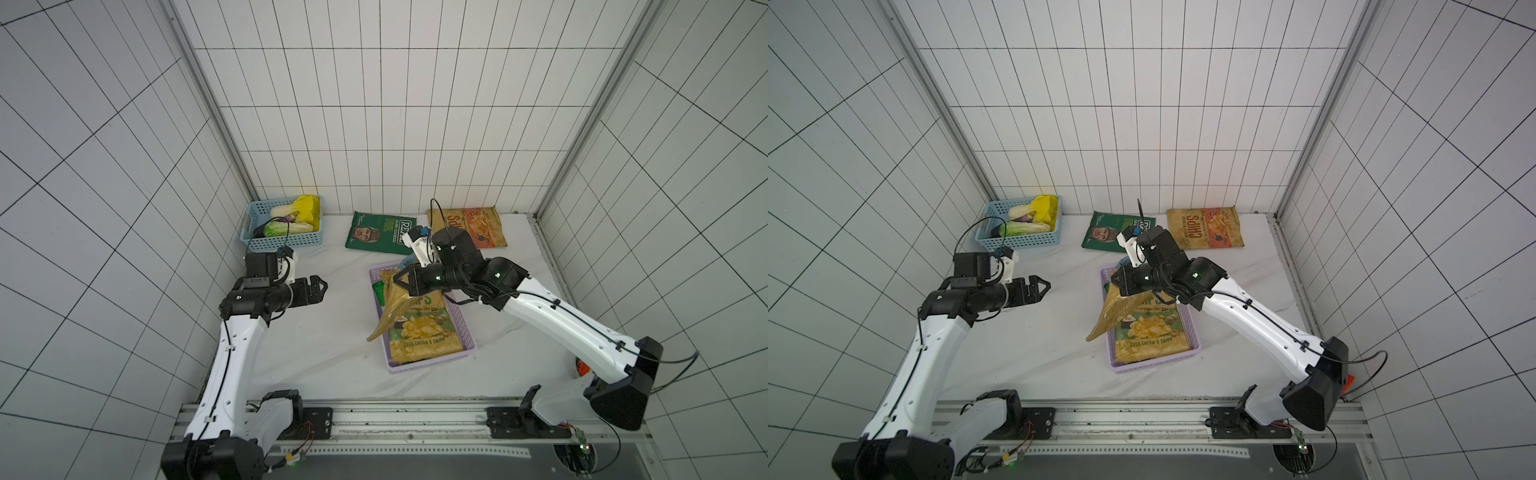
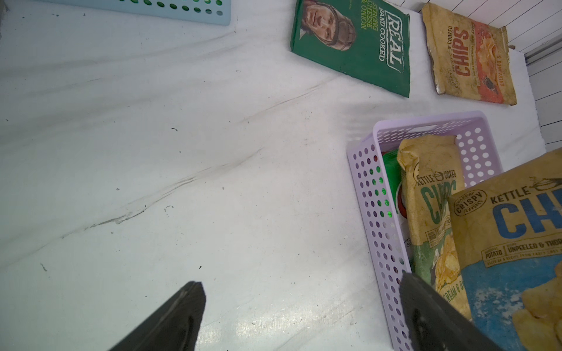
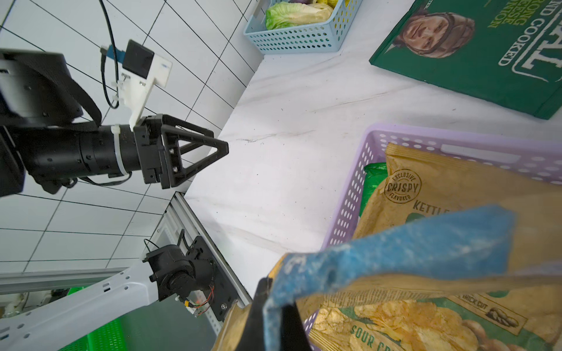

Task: Put the potato chips into the basket
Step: Place the potato chip in the basket.

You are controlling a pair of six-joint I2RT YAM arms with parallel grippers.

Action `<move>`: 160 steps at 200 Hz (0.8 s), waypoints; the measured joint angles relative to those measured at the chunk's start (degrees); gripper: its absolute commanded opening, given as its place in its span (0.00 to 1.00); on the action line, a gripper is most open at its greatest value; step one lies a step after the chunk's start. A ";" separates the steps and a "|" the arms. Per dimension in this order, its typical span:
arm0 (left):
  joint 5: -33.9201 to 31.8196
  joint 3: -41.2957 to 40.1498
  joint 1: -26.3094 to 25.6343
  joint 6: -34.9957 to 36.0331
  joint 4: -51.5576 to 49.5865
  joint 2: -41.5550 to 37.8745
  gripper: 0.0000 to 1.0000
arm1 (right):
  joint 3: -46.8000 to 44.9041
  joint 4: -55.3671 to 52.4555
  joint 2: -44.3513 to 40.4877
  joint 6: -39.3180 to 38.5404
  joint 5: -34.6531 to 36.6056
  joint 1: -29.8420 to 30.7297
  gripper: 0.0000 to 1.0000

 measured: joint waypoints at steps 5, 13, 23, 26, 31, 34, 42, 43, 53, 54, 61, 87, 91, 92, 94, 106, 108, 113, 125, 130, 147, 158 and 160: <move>0.02 0.00 0.00 0.00 0.02 0.00 0.98 | 1.33 -0.04 0.90 -0.07 -1.03 -0.61 0.03; 0.00 -0.02 0.00 0.00 0.11 0.00 0.98 | 3.43 -0.15 2.29 -0.13 -2.40 -1.38 0.03; 0.00 -0.11 0.00 0.00 0.22 0.00 0.98 | 6.36 -0.09 4.24 -0.15 -4.02 -2.25 0.03; 0.00 -0.13 0.00 0.00 0.28 0.00 0.98 | 7.21 -0.13 4.76 -0.15 -4.48 -2.45 0.03; 0.00 -0.20 0.00 0.00 0.35 0.00 0.98 | 8.63 -0.09 5.75 -0.15 -5.33 -2.60 0.03; 0.00 -0.26 0.00 0.00 0.39 0.00 0.98 | 9.44 -0.07 6.25 -0.15 -5.77 -2.64 0.03; 0.00 -0.39 0.00 0.00 0.46 0.00 0.98 | 11.08 0.11 7.48 -0.15 -6.86 -2.73 0.03; -0.02 -0.42 0.00 0.00 0.46 0.00 0.98 | 11.39 0.11 7.72 -0.17 -7.08 -2.71 0.03; -0.02 -0.59 0.02 0.00 0.57 0.00 0.98 | 12.98 0.11 9.11 -0.20 -8.39 -2.73 0.03; -0.02 -0.59 0.00 0.00 0.59 0.00 0.98 | 13.07 0.13 9.20 -0.20 -8.46 -2.73 0.03; -0.02 -0.63 0.00 0.00 0.63 0.00 0.98 | 13.75 0.24 10.01 -0.22 -9.14 -2.75 0.02; -0.04 -0.63 0.00 0.00 0.96 0.00 0.98 | 13.42 0.28 11.23 -0.46 -10.43 -2.80 0.01; -0.04 -0.66 0.00 0.00 1.01 0.00 0.98 | 12.85 0.46 11.21 -0.46 -10.51 -2.84 0.00; -0.04 -0.66 0.02 0.00 1.01 0.00 0.98 | 12.74 0.48 11.19 -0.48 -10.51 -2.84 0.00; -0.04 -0.66 0.00 0.00 1.03 0.00 0.98 | 12.41 0.52 11.06 -0.48 -10.56 -2.84 0.00; -0.04 -0.66 0.00 0.00 1.16 0.00 0.98 | 9.29 1.53 9.86 -0.50 -10.67 -2.86 0.00; -0.04 -0.66 0.02 0.00 1.18 0.02 0.98 | 8.79 1.62 9.66 -0.50 -10.69 -2.86 0.00; -0.04 -0.66 0.00 0.00 1.20 0.02 0.98 | 6.78 2.05 8.74 -0.50 -10.64 -2.89 0.00; -0.04 -0.66 0.00 0.00 1.20 0.02 0.98 | 1.79 2.47 6.08 -0.42 -10.60 -2.99 0.00; -0.02 -0.66 0.00 0.00 1.20 0.02 0.98 | -0.39 2.49 4.79 -0.37 -10.62 -3.08 0.00; -0.02 -0.66 0.00 0.00 1.20 0.00 0.98 | -6.80 3.15 0.26 -0.04 -10.69 -4.04 0.01; -0.02 -0.66 0.00 0.00 1.20 0.02 0.98 | -10.08 3.63 -2.54 0.39 -10.75 -4.94 0.02; -0.02 -0.66 0.02 0.00 1.20 0.00 0.98 | -10.73 3.85 -3.13 0.52 -10.80 -5.16 0.03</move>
